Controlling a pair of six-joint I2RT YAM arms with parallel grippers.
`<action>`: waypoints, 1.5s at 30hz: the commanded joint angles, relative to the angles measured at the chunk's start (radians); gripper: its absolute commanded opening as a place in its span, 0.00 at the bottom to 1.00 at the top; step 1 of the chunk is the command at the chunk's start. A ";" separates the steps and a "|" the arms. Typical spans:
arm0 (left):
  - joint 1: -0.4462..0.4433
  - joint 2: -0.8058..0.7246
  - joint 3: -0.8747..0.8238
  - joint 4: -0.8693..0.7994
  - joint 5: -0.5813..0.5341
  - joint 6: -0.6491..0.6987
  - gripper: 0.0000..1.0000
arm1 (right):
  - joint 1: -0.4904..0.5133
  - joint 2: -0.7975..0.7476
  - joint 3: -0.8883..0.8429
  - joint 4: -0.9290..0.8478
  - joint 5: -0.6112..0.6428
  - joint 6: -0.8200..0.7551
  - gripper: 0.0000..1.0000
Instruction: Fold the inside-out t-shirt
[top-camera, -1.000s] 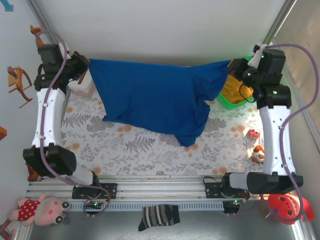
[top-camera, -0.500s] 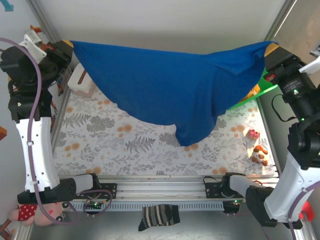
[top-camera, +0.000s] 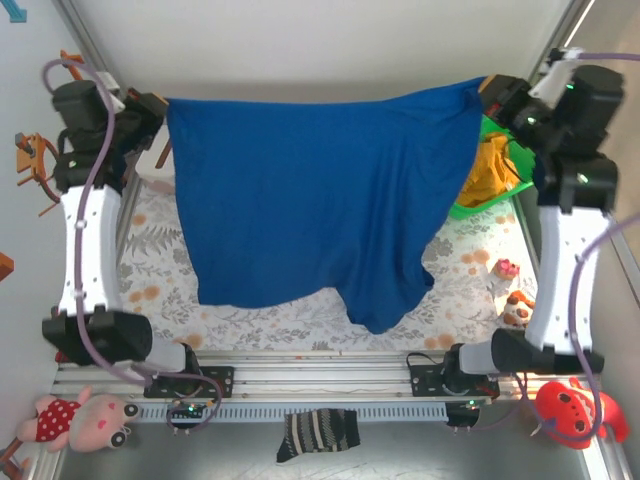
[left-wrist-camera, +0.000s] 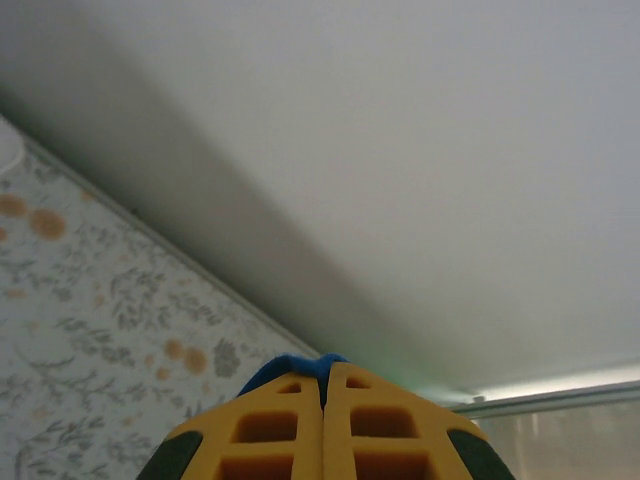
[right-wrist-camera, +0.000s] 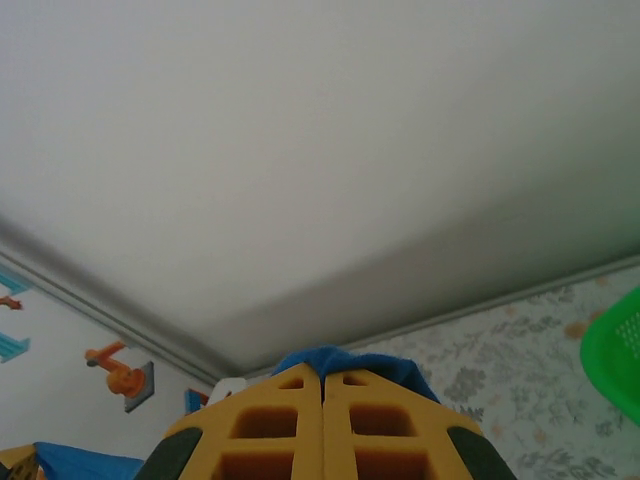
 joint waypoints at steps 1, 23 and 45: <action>0.013 0.115 -0.035 0.053 -0.015 0.093 0.00 | -0.012 0.107 -0.124 0.193 -0.051 0.036 0.00; 0.011 0.795 0.282 0.043 -0.008 0.239 0.00 | 0.116 0.834 0.088 0.383 -0.046 0.028 0.00; 0.018 0.476 0.015 0.028 -0.004 0.109 0.57 | 0.224 0.271 -0.469 0.345 0.004 -0.016 0.56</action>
